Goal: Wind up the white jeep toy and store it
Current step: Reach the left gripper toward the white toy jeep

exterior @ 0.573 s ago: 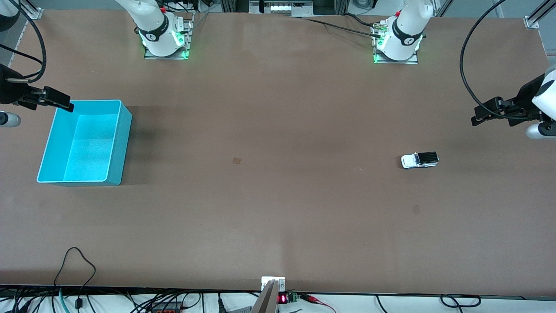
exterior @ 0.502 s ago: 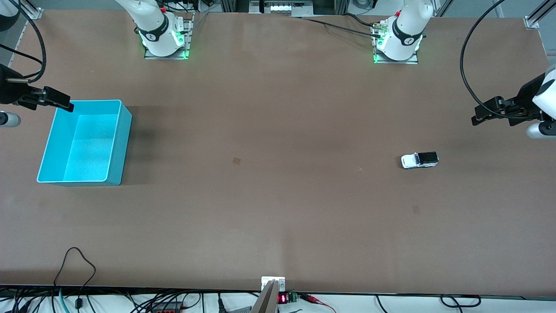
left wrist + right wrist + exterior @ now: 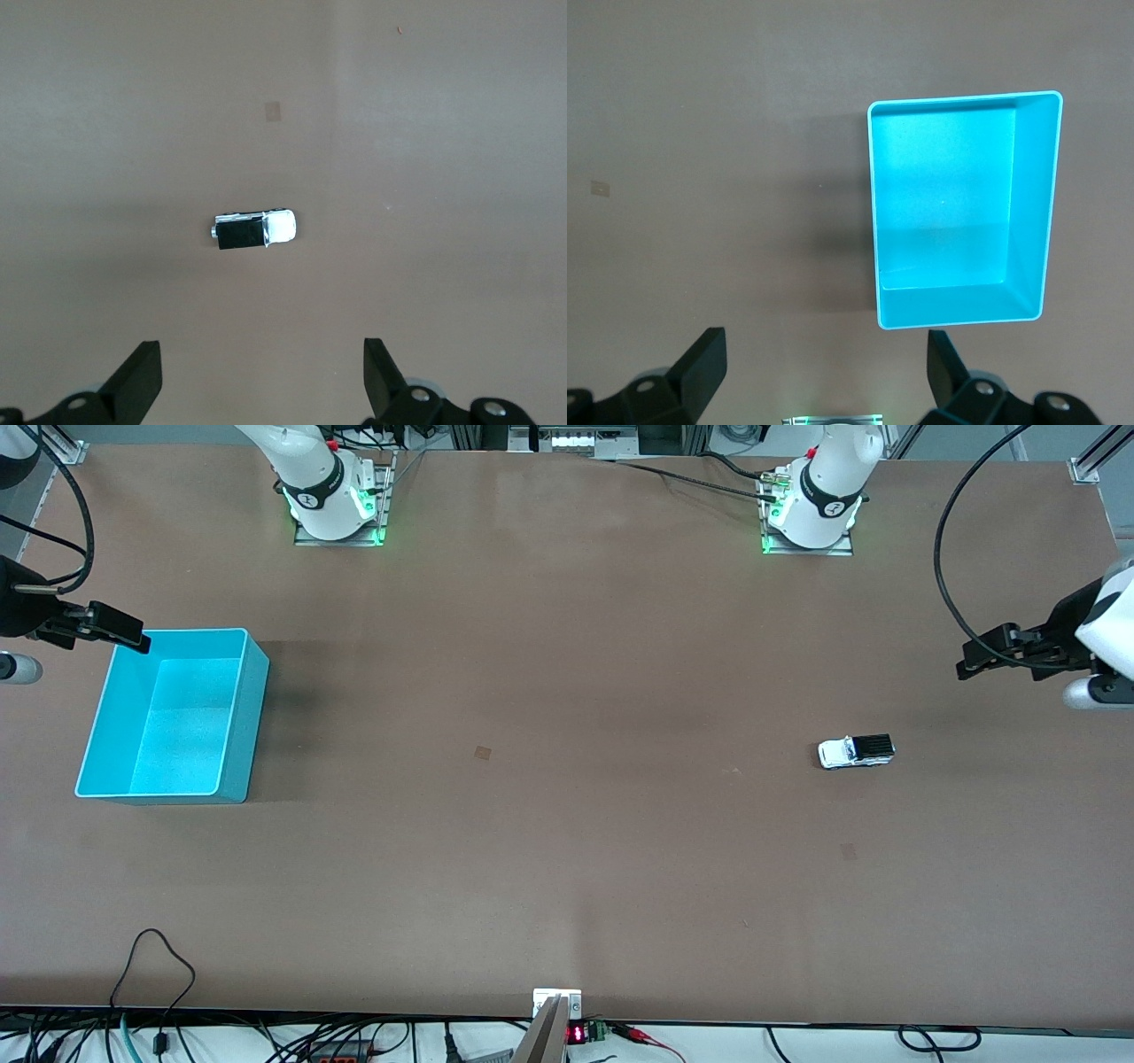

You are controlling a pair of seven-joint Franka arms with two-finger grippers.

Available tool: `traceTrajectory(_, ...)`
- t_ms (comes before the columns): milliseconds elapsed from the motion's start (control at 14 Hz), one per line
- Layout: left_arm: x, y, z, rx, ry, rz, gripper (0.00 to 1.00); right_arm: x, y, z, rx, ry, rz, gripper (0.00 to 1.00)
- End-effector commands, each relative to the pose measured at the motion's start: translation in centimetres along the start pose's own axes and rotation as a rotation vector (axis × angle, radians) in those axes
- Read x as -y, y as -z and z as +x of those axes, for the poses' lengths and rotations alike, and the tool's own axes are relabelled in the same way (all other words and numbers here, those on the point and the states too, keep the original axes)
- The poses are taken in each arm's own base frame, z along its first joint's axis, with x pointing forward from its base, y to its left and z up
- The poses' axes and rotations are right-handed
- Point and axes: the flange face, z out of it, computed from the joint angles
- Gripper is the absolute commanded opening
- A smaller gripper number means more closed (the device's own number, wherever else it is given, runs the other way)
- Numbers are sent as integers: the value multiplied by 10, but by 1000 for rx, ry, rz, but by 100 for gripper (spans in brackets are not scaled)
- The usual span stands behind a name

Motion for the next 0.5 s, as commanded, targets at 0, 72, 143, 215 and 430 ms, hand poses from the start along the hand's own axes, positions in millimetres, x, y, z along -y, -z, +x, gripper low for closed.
traceTrajectory(0, -8, -44, 4, -2, -24, 21, 100, -3, -9, 7, 17, 8, 11, 100)
traceTrajectory(72, -14, -67, 8, -2, -35, 20, 100, -2, -12, 8, 23, 10, 11, 100)
traceTrajectory(143, -16, -82, 9, 0, -40, 22, 100, -2, -14, 9, 28, 10, 11, 100)
traceTrajectory(215, -15, -101, 12, 20, -68, 27, 100, -2, -15, 10, 30, 12, 12, 100)
traceTrajectory(430, -9, -162, 18, 45, -210, 60, 100, -2, -23, 14, 46, 10, 10, 100)
